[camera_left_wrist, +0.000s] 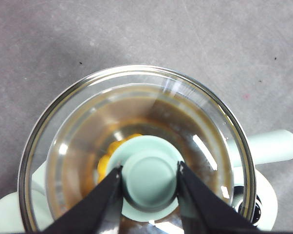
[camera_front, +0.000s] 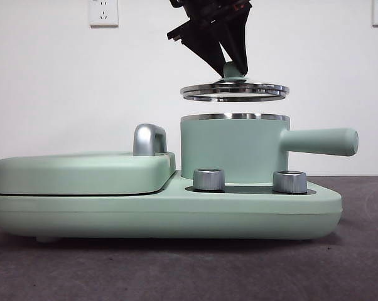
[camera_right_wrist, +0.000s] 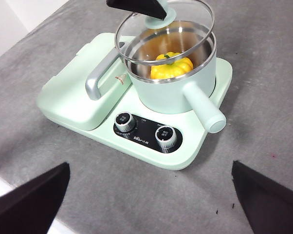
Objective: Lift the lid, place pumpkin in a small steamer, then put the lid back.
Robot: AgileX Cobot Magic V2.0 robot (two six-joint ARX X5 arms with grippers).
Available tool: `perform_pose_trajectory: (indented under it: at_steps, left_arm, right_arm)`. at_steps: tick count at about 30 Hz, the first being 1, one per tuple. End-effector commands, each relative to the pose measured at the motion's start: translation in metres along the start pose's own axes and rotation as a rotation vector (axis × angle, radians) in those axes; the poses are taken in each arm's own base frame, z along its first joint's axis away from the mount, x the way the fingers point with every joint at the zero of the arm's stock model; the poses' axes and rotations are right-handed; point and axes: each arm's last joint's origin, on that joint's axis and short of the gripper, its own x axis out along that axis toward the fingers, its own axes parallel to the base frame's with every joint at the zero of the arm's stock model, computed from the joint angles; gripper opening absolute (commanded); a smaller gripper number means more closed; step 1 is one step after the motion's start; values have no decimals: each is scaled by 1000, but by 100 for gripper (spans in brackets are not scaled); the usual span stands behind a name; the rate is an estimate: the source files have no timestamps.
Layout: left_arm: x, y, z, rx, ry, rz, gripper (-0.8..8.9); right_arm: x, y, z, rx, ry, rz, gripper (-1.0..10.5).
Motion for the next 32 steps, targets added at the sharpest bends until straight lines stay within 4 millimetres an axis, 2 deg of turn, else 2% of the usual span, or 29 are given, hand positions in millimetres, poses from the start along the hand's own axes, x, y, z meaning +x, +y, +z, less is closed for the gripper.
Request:
perform_pose_trajectory:
  at_steps: [1,6,32]
  left_arm:
    - [16,-1,5,27,-11,-3,15]
    - [35,2,2,23,19,-5,15]
    - [35,7,-5,-97,81,35,15]
  right_arm:
    - [-2,1,2,14,-16,11,548]
    - [-2,1,2,14,-16,10,548]
    - [-2,1,2,14,-17,6,548]
